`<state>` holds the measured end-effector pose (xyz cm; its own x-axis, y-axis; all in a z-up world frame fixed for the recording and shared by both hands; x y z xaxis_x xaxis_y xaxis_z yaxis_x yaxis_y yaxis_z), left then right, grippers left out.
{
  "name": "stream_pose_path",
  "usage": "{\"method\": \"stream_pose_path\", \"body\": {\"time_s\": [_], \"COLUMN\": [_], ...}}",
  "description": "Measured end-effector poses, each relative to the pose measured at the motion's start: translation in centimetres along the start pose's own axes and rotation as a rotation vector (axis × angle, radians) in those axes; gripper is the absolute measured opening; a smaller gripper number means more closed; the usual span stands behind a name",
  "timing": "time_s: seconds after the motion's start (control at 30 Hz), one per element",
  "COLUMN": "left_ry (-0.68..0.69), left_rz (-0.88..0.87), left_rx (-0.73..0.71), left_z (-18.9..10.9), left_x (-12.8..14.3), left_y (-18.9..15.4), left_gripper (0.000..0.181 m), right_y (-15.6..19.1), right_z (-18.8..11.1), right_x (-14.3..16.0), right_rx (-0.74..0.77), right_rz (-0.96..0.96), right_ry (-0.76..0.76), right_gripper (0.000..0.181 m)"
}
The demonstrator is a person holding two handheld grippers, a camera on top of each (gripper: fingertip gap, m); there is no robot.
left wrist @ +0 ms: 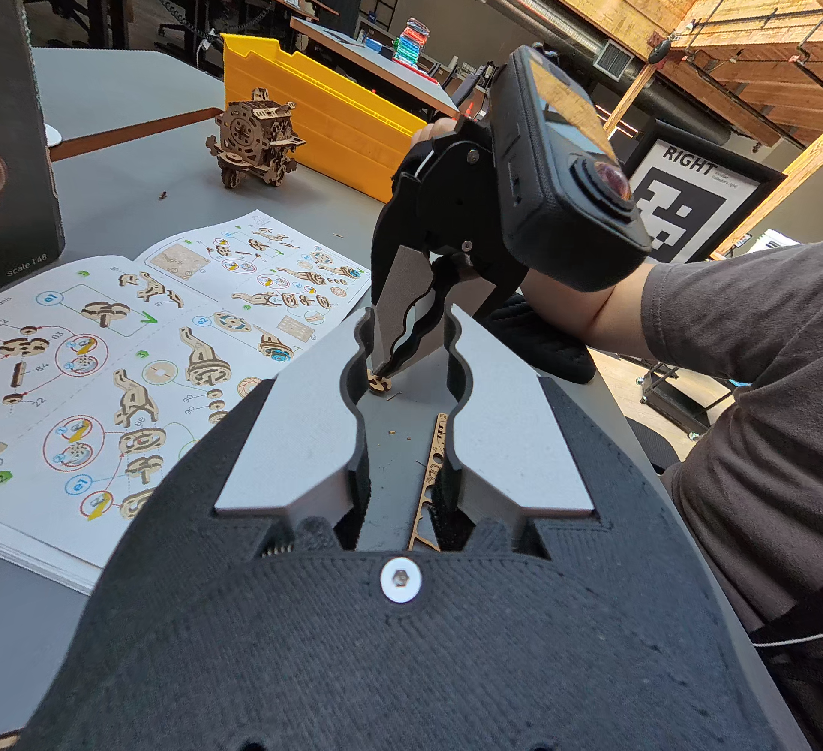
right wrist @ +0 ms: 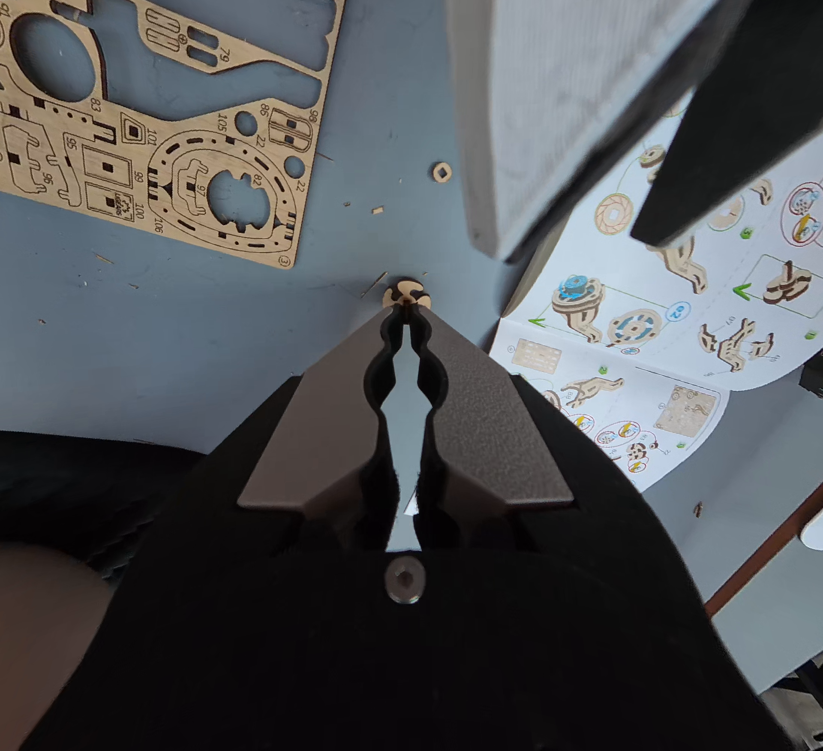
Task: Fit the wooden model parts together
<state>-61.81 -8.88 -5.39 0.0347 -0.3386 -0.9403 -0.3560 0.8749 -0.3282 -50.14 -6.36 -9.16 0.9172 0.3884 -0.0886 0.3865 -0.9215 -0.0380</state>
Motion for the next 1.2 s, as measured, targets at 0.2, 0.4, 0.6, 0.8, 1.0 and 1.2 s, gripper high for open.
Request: {"method": "stream_pose_path", "body": {"time_s": [0.2,0.4,0.6,0.8,1.0,1.2], "left_ry": [-0.097,-0.165,-0.15,-0.153,-0.155,-0.154], "left_rz": [-0.003,-0.013,-0.01,-0.011,-0.017,-0.014], "left_rx": [-0.05,-0.084,-0.078,-0.073,-0.067,-0.065], "left_z": [-1.5,-2.5,-2.2,-2.3,-2.3,-2.3], "left_x": [-1.1,-1.8,-1.6,-1.7,-1.7,-1.7], "left_y": [0.7,1.1,1.0,0.9,1.0,0.9], "left_gripper": [0.028,0.028,0.029,0.029,0.029,0.028], "right_y": [-0.1,0.2,0.7,-0.4,-1.3,-2.0], "right_z": [0.1,0.1,0.1,0.0,0.1,-0.1], "right_x": [-0.4,-0.5,-0.7,0.3,1.3,2.3], "right_rx": [-0.012,0.034,0.101,-0.051,-0.15,-0.252], "right_rz": [-0.015,-0.026,-0.052,0.007,0.027,0.075], "right_ry": [0.052,0.062,0.093,-0.038,-0.188,-0.34], "right_gripper": [0.002,0.002,0.002,0.002,0.002,0.002]}}
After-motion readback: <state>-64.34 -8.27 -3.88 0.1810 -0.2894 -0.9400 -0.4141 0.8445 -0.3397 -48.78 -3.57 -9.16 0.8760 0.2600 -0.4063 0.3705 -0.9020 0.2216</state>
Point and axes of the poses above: each gripper's, where its closed fingertips meet, z out along the fingers, x out of its underside, y = z × x across the jaws, the point moved 7 cm from there along -z, back along the fingers, and after that the axes turned 5 degrees about z, right-handed, at the moved point
